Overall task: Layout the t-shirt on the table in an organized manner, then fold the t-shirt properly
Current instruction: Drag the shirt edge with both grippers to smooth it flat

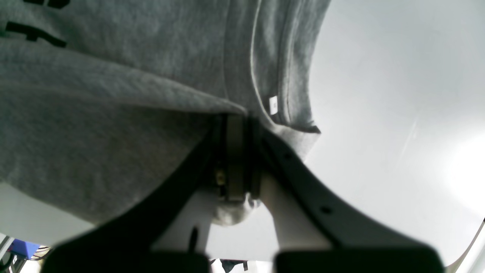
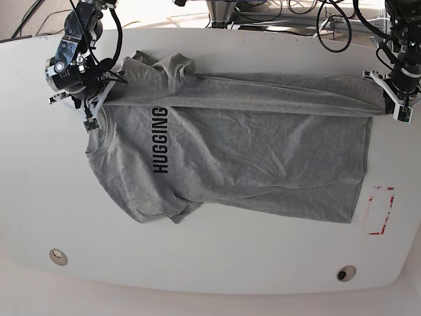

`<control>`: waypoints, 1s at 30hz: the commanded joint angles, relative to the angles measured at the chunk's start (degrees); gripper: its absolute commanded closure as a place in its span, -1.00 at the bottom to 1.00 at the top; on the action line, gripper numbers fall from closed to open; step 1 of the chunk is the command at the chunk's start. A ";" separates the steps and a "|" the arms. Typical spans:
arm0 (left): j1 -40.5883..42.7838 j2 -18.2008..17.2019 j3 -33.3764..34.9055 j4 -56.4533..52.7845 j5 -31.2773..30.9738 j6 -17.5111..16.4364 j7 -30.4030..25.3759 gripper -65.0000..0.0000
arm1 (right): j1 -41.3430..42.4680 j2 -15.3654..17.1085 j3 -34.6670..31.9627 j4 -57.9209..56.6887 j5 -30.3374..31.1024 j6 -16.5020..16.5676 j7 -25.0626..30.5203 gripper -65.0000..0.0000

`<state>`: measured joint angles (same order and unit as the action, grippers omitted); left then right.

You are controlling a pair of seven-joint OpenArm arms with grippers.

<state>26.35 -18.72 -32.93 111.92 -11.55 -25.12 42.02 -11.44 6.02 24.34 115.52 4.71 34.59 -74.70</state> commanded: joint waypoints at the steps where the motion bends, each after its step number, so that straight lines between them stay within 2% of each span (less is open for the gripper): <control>1: -1.95 -0.93 0.88 -0.31 0.43 0.55 -0.75 0.97 | 1.64 0.35 0.23 0.48 -0.45 0.18 0.45 1.00; 9: -3.45 -0.93 3.87 -0.75 0.52 0.64 -0.75 0.97 | 4.10 0.26 0.23 -1.90 -0.53 0.18 0.54 1.00; 13: -3.45 -2.07 5.37 -1.02 0.52 0.64 -0.75 0.96 | 4.37 0.26 0.23 -1.99 -0.62 -0.26 0.89 0.99; 14: -3.45 -2.16 5.63 -1.37 0.52 0.64 -0.75 0.96 | 4.63 0.26 0.23 -1.99 -0.62 -0.35 1.16 0.97; 17: -3.71 -2.51 6.07 -3.13 0.52 0.64 -0.75 0.92 | 4.80 0.26 0.23 -1.99 -0.62 -0.43 1.77 0.74; 19: -4.59 -3.21 6.07 -4.09 0.52 0.64 -0.75 0.78 | 4.98 0.26 0.23 -1.99 -0.71 -0.43 1.77 0.51; 20: -5.38 -3.57 6.16 -4.97 0.52 0.64 -0.66 0.59 | 4.98 0.35 0.06 -1.99 -0.71 -0.43 1.77 0.27; 22: -6.26 -3.74 6.25 -6.29 0.52 0.64 -0.66 0.24 | 5.07 0.35 0.06 -1.99 -0.71 -0.43 1.77 -0.03; 23: -6.79 -3.74 6.16 -7.00 0.52 0.82 -0.66 -0.03 | 5.16 0.44 -0.03 -1.99 -0.71 -0.43 1.77 -0.24; 26: -8.11 -3.74 5.37 -7.52 2.63 0.82 -0.66 -0.64 | 5.33 0.53 -0.03 -1.72 -0.27 0.00 1.77 -0.67; 27: -8.46 -3.74 5.02 -7.43 3.95 0.82 -0.66 -0.75 | 5.24 0.53 -0.03 -1.46 -0.18 0.09 1.69 -0.79; 30: -8.90 -3.74 4.75 -7.35 5.71 0.64 -0.66 -0.75 | 4.19 0.26 0.15 0.12 -0.09 0.18 1.42 -0.86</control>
<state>18.02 -21.43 -27.40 103.55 -7.01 -24.80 42.37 -6.96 5.74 24.29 113.32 4.34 34.57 -73.78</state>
